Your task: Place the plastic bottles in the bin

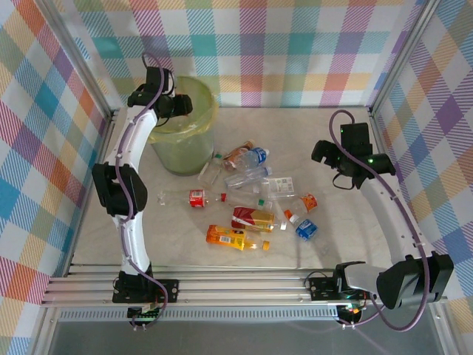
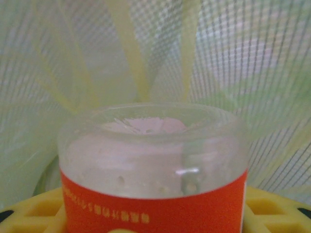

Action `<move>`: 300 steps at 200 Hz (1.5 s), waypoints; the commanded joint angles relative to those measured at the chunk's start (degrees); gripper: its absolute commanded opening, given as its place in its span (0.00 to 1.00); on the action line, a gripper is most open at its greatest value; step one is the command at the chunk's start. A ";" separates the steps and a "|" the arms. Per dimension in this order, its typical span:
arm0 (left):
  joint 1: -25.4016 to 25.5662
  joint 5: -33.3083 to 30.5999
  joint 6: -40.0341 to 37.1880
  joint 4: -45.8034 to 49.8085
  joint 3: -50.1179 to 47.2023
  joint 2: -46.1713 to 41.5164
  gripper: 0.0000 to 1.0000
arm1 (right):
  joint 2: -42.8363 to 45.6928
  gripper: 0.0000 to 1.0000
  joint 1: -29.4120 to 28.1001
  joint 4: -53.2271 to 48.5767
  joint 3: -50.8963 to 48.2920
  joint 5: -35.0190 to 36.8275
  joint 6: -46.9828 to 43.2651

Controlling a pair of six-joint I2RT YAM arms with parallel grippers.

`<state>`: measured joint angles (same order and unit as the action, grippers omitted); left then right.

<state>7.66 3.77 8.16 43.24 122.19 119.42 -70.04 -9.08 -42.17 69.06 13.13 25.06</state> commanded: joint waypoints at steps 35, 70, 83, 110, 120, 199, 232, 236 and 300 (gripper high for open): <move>0.68 0.51 0.27 0.83 -1.73 -0.48 0.39 | 0.34 1.00 -0.32 -2.99 -0.10 -1.68 0.39; 0.60 1.75 0.36 1.78 1.76 3.57 0.45 | 0.61 1.00 -0.32 -3.52 -1.35 -2.73 -0.02; 0.60 1.77 0.44 1.38 1.92 4.48 0.47 | 0.73 1.00 -0.33 -3.52 -1.96 -2.75 -0.02; 0.60 1.27 0.62 1.35 3.06 6.59 0.52 | 1.60 1.00 -0.33 -2.68 -3.85 -4.01 0.25; 0.61 1.16 0.54 1.91 4.01 7.38 0.54 | 1.83 1.00 -0.32 -2.50 -4.34 -4.53 0.25; 0.60 -0.62 0.16 6.42 11.64 6.00 0.93 | 5.38 1.00 -1.00 -1.66 -6.74 -9.02 -4.13; 0.68 -0.78 1.29 8.29 14.44 3.27 0.99 | 6.84 1.00 -4.30 -2.33 -6.48 -9.80 -6.02; 0.61 -0.80 1.43 8.39 14.48 2.70 0.99 | 7.00 1.00 -5.12 -2.52 -6.40 -9.59 -6.23; 1.06 1.32 2.45 10.16 10.94 -7.22 1.00 | 7.67 1.00 -24.61 -6.09 -5.36 -2.46 -8.05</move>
<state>7.86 3.95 9.65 52.21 134.21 118.72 -62.81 -27.49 -45.34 62.76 7.29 18.70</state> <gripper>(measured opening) 0.997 0.996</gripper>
